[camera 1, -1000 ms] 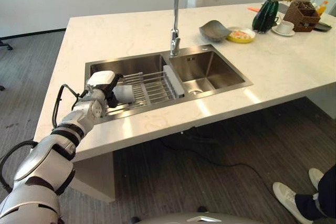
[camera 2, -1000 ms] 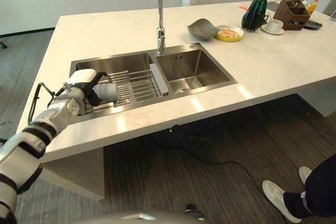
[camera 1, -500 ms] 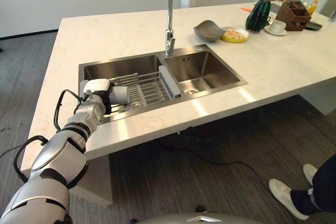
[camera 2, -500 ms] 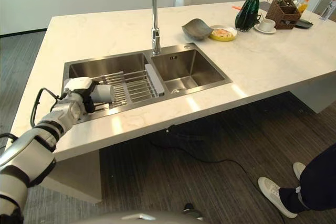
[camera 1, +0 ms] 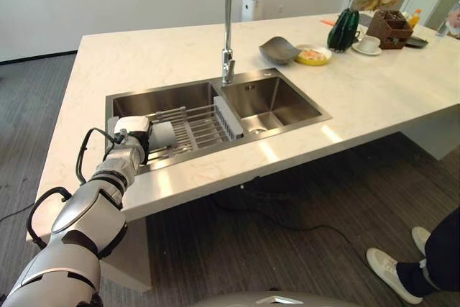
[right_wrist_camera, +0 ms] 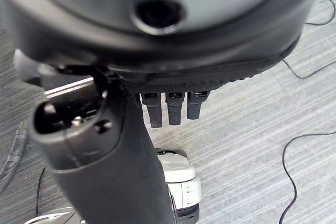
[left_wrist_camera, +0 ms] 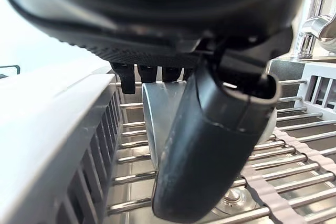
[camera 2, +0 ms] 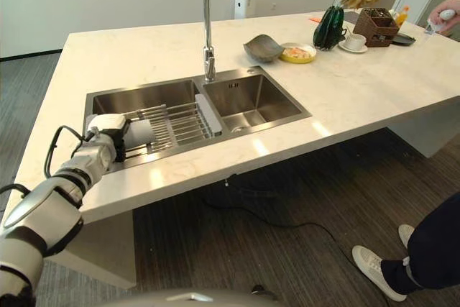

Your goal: Place the dishes in the dishwasher.

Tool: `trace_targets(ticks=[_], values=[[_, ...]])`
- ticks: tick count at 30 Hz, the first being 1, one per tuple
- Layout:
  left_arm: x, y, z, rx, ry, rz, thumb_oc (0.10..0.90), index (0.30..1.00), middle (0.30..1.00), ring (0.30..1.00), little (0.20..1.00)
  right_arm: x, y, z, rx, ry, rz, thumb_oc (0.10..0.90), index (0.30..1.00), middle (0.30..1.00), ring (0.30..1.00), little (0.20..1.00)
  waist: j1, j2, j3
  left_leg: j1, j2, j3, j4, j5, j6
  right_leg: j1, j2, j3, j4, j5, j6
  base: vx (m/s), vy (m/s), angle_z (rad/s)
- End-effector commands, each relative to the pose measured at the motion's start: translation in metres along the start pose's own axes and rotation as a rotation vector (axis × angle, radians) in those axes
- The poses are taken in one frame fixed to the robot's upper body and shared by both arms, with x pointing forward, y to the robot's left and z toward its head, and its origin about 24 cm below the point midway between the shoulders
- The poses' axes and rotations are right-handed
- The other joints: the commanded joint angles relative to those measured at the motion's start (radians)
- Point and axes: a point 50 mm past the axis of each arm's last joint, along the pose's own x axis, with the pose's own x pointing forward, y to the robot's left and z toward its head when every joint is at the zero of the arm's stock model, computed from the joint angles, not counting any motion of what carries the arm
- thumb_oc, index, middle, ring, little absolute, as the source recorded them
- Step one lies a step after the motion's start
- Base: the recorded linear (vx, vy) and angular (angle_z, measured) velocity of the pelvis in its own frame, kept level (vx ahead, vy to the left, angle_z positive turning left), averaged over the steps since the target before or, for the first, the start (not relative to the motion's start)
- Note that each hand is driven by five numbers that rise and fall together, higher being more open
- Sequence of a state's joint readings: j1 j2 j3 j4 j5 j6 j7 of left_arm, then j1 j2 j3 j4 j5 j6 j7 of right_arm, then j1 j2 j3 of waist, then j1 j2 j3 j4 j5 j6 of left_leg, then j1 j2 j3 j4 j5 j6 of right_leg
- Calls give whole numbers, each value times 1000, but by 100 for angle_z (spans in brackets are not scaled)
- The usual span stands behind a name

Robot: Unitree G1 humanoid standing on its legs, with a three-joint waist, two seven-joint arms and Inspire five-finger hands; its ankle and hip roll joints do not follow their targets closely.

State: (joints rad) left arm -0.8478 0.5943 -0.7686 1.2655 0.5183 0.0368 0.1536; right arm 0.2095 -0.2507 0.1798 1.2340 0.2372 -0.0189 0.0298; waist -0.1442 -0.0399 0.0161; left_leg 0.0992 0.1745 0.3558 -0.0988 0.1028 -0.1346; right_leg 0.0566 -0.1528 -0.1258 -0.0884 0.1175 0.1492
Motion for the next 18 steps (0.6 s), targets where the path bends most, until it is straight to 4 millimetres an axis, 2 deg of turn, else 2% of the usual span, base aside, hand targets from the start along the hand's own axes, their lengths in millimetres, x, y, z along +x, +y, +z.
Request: trace_targets(ticks=[1, 5, 6, 14, 18], values=[[9, 50, 2, 20, 43, 98, 499, 448, 448, 448, 448, 2, -21, 36, -70, -71, -65, 800, 900, 900, 900, 900, 3, 29, 77, 50, -57, -16, 11, -123, 34, -62, -30, -86, 1, 11, 98, 0, 0, 0], [7, 40, -1, -8, 57, 78, 500, 451, 451, 451, 451, 2, -22, 35, -82, -63, -71, 800, 900, 900, 900, 900, 2, 28, 75, 52, -56, -11, 11, -124, 33, -63, -29, -83, 1, 10, 97, 0, 0, -2], [7, 38, -2, -13, 59, 70, 400, 300, 300, 300, 300, 2, -22, 35, -82, -61, -72, 800, 900, 900, 900, 900, 1, 28, 74, 52, -56, -11, 11, -124, 33, -62, -30, -83, 1, 9, 97, -3, 1, -4], [7, 36, -5, -106, 69, 77, 400, 300, 300, 300, 300, 2, -23, 35, -81, -56, -76, 800, 900, 900, 900, 900, -2, 30, 70, 56, -53, -11, 11, -124, 31, -59, -30, -86, 1, 8, 95, 0, 0, -1], [7, 44, -3, -160, 49, 111, 400, 300, 300, 300, 300, 2, -25, 34, -76, -54, -78, 800, 900, 900, 900, 900, -1, 32, 64, 57, -51, -11, 11, -122, 28, -55, -32, -95, 1, 7, 96, 0, 0, 0]])
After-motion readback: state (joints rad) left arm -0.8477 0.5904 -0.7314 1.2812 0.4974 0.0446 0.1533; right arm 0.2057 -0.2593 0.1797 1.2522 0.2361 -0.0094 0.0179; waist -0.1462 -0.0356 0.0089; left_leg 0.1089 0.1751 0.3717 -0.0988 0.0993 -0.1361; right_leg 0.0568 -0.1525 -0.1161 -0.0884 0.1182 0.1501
